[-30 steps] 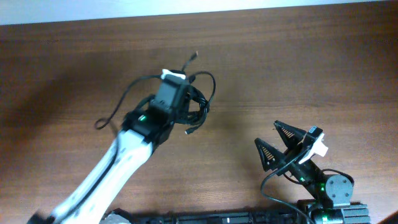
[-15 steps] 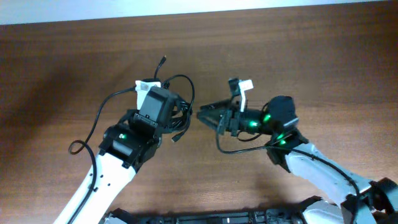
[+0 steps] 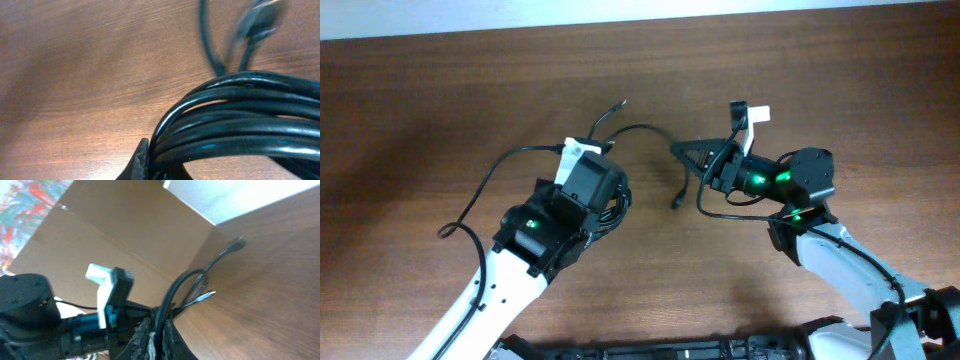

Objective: Untangle cables

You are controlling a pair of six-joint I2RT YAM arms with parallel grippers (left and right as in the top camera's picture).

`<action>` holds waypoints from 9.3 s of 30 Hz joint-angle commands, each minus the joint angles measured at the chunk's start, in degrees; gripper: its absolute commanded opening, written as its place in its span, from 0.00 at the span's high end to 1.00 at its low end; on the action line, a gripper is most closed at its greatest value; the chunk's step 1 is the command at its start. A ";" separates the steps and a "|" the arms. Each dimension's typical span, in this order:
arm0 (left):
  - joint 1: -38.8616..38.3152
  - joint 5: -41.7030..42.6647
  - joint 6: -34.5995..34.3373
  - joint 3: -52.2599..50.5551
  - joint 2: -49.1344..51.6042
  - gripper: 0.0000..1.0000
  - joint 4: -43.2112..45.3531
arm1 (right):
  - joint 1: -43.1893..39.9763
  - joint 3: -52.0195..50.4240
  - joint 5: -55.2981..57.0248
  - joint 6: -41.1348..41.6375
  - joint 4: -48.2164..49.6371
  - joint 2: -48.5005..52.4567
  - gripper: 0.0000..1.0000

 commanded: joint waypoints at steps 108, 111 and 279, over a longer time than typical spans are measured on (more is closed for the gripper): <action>26.58 34.97 -5.22 -8.28 -0.33 1.00 16.31 | 28.81 38.03 25.99 -61.66 -80.02 6.10 0.40; 26.58 34.93 -5.42 -8.28 -0.33 1.00 21.09 | 30.93 38.03 22.77 -59.98 -82.14 6.05 0.43; 32.20 61.68 11.74 -8.28 -7.06 1.00 21.16 | -3.30 37.99 51.41 -42.95 -82.44 12.55 0.49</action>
